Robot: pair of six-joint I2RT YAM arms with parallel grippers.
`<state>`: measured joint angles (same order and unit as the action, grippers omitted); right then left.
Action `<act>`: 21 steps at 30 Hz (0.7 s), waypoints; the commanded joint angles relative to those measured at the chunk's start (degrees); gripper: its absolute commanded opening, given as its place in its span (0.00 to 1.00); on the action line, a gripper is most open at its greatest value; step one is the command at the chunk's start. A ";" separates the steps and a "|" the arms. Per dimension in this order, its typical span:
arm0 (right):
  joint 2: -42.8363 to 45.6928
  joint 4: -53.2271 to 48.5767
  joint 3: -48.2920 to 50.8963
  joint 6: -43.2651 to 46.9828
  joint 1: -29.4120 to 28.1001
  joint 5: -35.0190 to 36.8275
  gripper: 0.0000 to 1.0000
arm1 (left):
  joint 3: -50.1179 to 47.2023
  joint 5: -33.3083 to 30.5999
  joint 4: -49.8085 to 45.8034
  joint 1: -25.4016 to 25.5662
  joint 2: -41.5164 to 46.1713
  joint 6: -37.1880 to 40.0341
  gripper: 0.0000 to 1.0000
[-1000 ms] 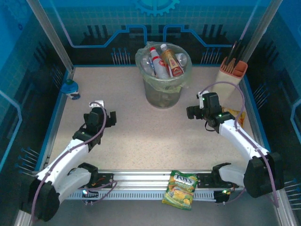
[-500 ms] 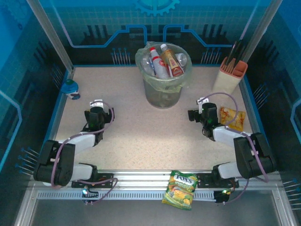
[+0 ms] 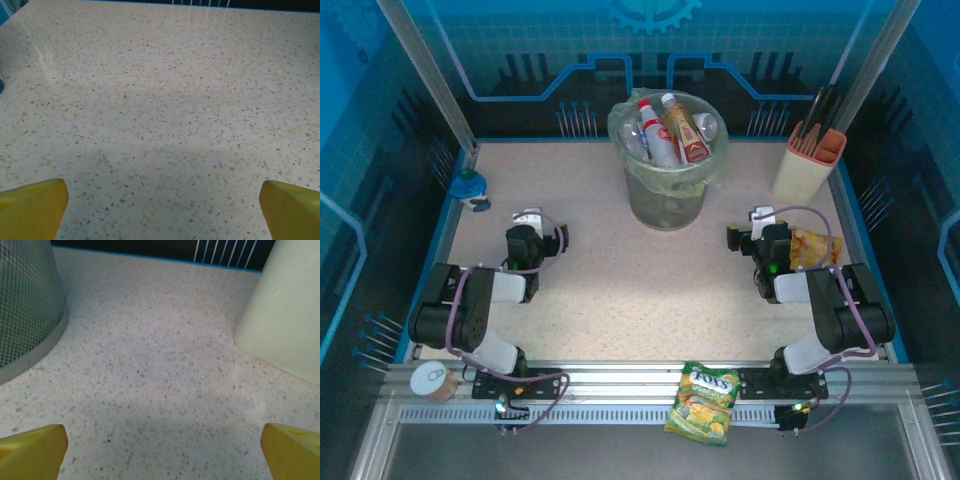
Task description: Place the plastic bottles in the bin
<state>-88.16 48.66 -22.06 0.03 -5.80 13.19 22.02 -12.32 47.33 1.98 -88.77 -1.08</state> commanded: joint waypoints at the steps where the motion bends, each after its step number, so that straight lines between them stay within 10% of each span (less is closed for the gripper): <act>1: -0.34 4.96 0.40 -0.61 0.69 -0.41 1.00 | -0.17 2.13 5.27 -0.35 0.05 0.56 0.99; 21: -0.26 3.54 -0.28 0.14 1.17 -4.61 1.00 | -0.23 2.09 5.59 -0.22 0.00 0.74 0.99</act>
